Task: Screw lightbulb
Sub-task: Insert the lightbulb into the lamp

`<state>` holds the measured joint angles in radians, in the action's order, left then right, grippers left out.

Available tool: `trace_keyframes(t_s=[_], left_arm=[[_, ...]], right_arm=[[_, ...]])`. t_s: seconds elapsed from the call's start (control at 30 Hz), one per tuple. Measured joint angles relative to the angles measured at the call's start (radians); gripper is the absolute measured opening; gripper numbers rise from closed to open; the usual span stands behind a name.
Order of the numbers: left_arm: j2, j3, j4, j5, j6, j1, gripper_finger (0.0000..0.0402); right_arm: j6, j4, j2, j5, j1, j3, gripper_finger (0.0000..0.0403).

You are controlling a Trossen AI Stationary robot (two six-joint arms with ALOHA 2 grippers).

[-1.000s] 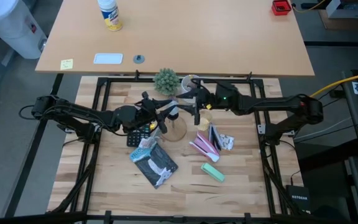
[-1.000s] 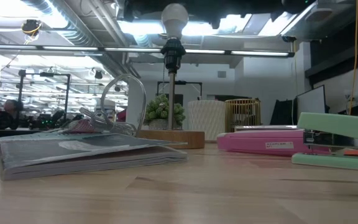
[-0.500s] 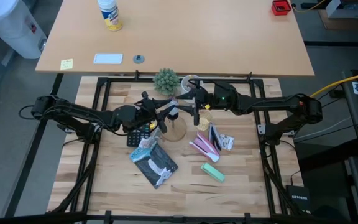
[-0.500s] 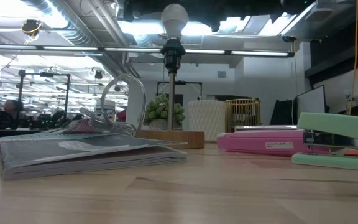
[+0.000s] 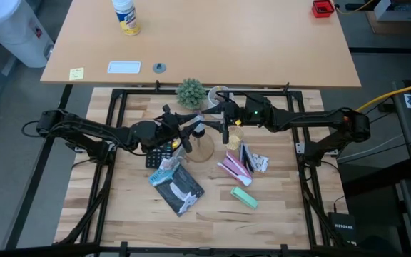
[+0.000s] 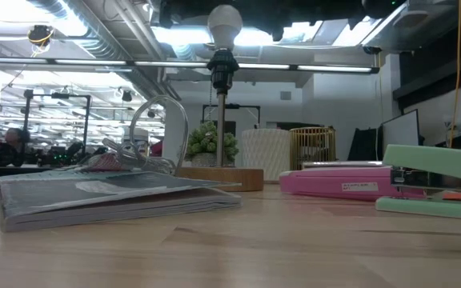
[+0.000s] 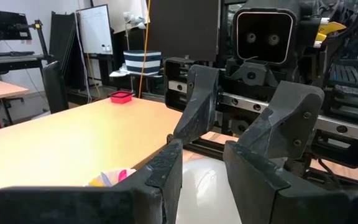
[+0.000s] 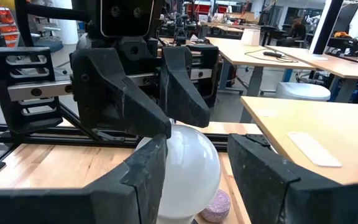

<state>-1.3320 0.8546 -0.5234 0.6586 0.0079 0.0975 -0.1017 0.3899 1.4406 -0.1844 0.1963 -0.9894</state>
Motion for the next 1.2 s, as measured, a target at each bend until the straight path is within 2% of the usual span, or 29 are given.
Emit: trace_keyframes(t_s=[0.33,0.63,0.93,1.2], left_arm=[[0.002,0.000,-0.109,-0.005,0.086,0.011,0.0114],[0.055,0.000,-0.109,-0.003,0.108,0.094,0.0114],[0.068,0.002,0.027,-0.002,0.033,0.182,0.0114],[0.067,0.002,0.163,-0.001,-0.094,0.179,0.0114]], right_arm=[[0.000,0.001,0.002,0.001,0.000,0.001,0.0182],[0.000,0.004,0.002,0.001,0.000,0.002,0.0182],[-0.001,0.005,0.002,0.001,0.000,0.002,0.0182],[-0.001,0.005,0.002,0.001,0.000,0.002,0.0182]])
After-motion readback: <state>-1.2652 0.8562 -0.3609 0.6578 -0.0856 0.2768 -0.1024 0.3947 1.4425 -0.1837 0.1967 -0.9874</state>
